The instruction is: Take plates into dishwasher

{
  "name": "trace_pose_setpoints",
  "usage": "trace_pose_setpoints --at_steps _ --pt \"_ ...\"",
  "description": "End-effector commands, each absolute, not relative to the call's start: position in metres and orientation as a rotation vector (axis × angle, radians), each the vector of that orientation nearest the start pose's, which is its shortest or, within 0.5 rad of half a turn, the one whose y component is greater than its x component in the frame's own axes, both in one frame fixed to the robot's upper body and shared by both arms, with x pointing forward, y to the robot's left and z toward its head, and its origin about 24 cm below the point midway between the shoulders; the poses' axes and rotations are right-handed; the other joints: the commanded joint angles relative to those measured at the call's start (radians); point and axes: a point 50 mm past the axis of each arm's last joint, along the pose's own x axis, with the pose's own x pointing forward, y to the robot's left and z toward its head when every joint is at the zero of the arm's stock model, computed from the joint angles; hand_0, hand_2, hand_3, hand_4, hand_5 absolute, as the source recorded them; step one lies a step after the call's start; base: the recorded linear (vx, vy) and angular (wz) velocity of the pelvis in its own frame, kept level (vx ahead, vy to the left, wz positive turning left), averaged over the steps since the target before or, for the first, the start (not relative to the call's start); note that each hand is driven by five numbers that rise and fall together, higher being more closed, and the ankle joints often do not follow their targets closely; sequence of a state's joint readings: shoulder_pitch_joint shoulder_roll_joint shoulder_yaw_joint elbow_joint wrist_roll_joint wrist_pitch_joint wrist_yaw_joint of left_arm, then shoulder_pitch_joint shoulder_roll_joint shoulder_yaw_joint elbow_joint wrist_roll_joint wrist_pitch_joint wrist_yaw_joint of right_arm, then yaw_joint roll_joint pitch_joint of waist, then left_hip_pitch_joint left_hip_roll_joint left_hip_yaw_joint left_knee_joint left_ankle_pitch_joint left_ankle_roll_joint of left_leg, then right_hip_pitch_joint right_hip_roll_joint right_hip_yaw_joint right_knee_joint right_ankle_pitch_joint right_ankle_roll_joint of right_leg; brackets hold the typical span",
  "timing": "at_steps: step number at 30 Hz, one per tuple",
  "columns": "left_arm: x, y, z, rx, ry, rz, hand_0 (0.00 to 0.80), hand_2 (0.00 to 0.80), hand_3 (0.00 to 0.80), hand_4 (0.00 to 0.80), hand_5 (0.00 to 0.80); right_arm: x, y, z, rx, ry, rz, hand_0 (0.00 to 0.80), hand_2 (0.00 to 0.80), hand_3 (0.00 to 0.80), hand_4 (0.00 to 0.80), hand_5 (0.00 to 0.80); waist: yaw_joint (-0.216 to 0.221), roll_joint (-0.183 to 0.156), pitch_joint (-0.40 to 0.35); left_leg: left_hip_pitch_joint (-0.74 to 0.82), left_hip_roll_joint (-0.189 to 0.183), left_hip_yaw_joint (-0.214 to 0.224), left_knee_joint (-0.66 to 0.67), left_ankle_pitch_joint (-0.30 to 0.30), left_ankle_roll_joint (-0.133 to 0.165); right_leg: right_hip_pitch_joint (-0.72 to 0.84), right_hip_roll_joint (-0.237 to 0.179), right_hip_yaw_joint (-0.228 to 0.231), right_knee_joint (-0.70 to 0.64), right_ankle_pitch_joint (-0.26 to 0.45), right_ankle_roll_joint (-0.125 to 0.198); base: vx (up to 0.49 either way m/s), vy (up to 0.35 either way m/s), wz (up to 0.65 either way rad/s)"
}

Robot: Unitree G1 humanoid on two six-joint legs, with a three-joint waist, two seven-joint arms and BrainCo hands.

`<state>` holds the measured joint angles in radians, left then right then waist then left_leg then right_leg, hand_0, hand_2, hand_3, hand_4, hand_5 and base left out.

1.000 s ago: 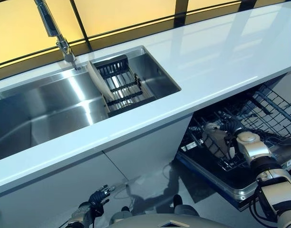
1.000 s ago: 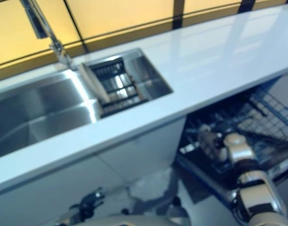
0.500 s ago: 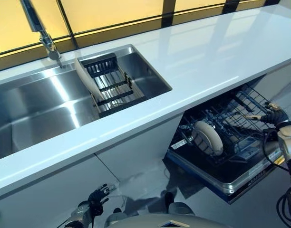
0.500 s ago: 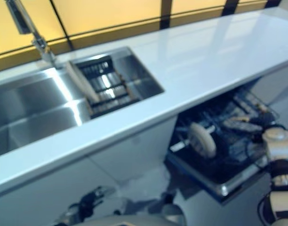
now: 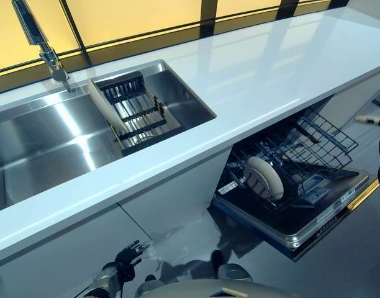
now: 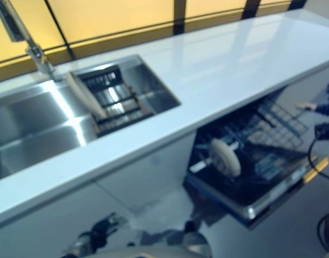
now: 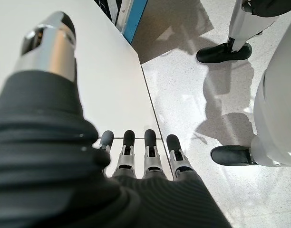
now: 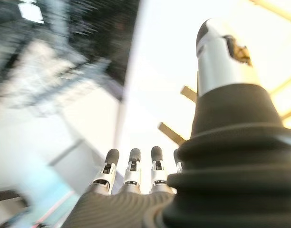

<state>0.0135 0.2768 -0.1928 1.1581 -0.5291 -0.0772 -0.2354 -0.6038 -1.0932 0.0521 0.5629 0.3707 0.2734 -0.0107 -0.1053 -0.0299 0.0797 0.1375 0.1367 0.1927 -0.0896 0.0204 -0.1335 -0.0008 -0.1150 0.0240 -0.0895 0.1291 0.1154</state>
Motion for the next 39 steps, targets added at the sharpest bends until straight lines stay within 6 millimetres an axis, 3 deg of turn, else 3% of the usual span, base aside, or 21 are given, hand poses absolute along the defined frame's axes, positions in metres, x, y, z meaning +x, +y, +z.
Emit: trace_pose_setpoints --at_steps 1,6,12,18,25,33,39 --pt "0.122 0.246 -0.145 -0.19 1.001 0.12 0.0 0.0 0.0 0.0 0.0 0.319 -0.366 0.284 -0.539 -0.118 -0.434 0.0 0.0 0.0 0.0 0.0 0.038 -0.078 -0.034 -0.008 -0.02 -0.067 0.002 -0.018 0.056 0.033 -0.027 -0.023 0.002 -0.003 0.014 0.0 0.0 0.0" --pt "0.119 0.247 -0.146 -0.182 1.017 0.117 0.0 0.0 0.0 0.0 0.0 0.336 -0.334 0.326 -0.468 -0.229 -0.356 0.0 0.0 0.0 0.0 0.0 0.074 -0.087 -0.053 -0.016 -0.023 -0.091 0.002 -0.013 0.05 0.042 -0.033 -0.056 0.002 -0.011 0.012 0.003 -0.004 0.01" --pt "0.118 0.246 -0.148 -0.182 1.032 0.119 0.0 0.0 0.0 0.0 0.0 0.355 -0.294 0.346 -0.395 -0.275 -0.238 0.0 0.0 0.0 0.0 0.0 0.107 -0.09 -0.065 -0.027 -0.025 -0.114 0.002 -0.005 0.044 0.051 -0.041 -0.093 0.002 -0.016 0.01 0.006 -0.013 0.16" --pt "0.12 0.239 -0.149 -0.187 1.034 0.124 0.0 0.0 0.0 0.0 0.0 0.377 -0.231 0.337 -0.391 -0.255 -0.074 0.0 0.0 0.0 0.0 0.0 0.146 -0.091 -0.069 -0.035 -0.028 -0.132 0.002 0.006 0.039 0.062 -0.051 -0.134 0.002 -0.018 0.008 0.017 0.002 0.18" --pt "0.121 0.234 -0.151 -0.195 1.029 0.135 0.0 0.0 0.0 0.0 0.0 0.389 -0.187 0.323 -0.331 -0.217 0.009 0.0 0.0 0.0 0.0 0.0 0.187 -0.089 -0.063 -0.044 -0.034 -0.158 0.002 0.016 0.037 0.076 -0.063 -0.168 0.002 -0.019 0.006 0.023 0.015 0.16" --pt "0.117 0.232 -0.152 -0.206 1.032 0.144 0.0 0.0 0.0 0.0 0.0 0.4 -0.164 0.31 -0.309 -0.144 0.051 0.0 0.0 0.0 0.0 0.0 0.231 -0.09 -0.053 -0.058 -0.042 -0.186 0.002 0.025 0.036 0.088 -0.079 -0.208 0.002 -0.018 0.007 0.018 0.025 0.14" --pt "0.11 0.233 -0.154 -0.201 1.049 0.144 0.0 0.0 0.0 0.0 0.0 0.408 -0.158 0.304 -0.288 -0.099 0.06 0.0 0.0 0.0 0.0 0.0 0.265 -0.09 -0.046 -0.071 -0.046 -0.208 0.002 0.033 0.036 0.096 -0.085 -0.235 0.002 -0.018 0.008 0.036 0.025 0.16"
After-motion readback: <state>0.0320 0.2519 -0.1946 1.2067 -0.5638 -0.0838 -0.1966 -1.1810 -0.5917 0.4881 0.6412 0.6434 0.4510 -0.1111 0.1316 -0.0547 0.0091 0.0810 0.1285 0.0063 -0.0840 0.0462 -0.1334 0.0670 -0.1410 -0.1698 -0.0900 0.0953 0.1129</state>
